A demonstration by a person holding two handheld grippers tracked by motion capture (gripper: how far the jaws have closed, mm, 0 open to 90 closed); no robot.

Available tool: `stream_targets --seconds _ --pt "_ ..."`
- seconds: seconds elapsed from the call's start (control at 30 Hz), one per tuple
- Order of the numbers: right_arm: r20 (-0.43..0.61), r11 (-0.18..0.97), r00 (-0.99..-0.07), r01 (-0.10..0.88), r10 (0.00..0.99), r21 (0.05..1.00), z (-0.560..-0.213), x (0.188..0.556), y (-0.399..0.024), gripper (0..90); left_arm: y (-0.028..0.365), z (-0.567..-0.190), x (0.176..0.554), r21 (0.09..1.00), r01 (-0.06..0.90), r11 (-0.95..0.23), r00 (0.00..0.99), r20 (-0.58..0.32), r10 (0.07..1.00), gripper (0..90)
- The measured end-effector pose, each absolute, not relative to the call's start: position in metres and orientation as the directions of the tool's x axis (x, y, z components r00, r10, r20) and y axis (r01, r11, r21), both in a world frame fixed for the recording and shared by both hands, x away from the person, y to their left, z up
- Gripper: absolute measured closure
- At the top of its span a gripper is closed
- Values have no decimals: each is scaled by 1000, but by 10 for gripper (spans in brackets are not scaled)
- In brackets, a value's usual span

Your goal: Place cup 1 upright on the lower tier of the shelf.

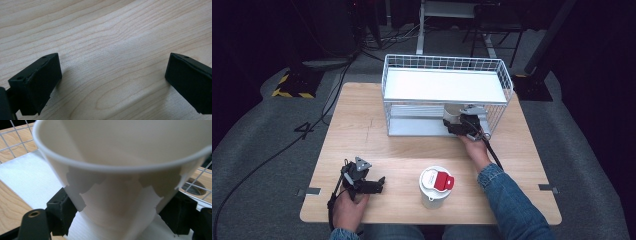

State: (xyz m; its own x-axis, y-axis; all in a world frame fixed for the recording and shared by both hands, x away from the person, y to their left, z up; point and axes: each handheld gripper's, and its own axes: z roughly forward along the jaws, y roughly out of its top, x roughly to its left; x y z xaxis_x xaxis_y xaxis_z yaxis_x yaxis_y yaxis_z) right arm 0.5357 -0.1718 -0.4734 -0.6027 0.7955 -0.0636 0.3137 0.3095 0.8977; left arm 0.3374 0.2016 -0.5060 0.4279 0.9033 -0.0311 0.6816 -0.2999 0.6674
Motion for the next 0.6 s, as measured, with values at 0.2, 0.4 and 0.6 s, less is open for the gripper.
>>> stream_targets --seconds 0.2,0.4,0.6 --pt "-62 315 -597 329 800 890 -478 542 -170 233 202 -506 337 667 682 -300 428 -31 903 12" --pt "-46 309 -592 351 805 884 -482 546 -170 232 202 -506 337 667 682 -300 428 -31 903 12" --pt "15 256 -572 390 820 884 -484 549 -175 219 202 -506 337 667 682 -300 428 -31 903 12"
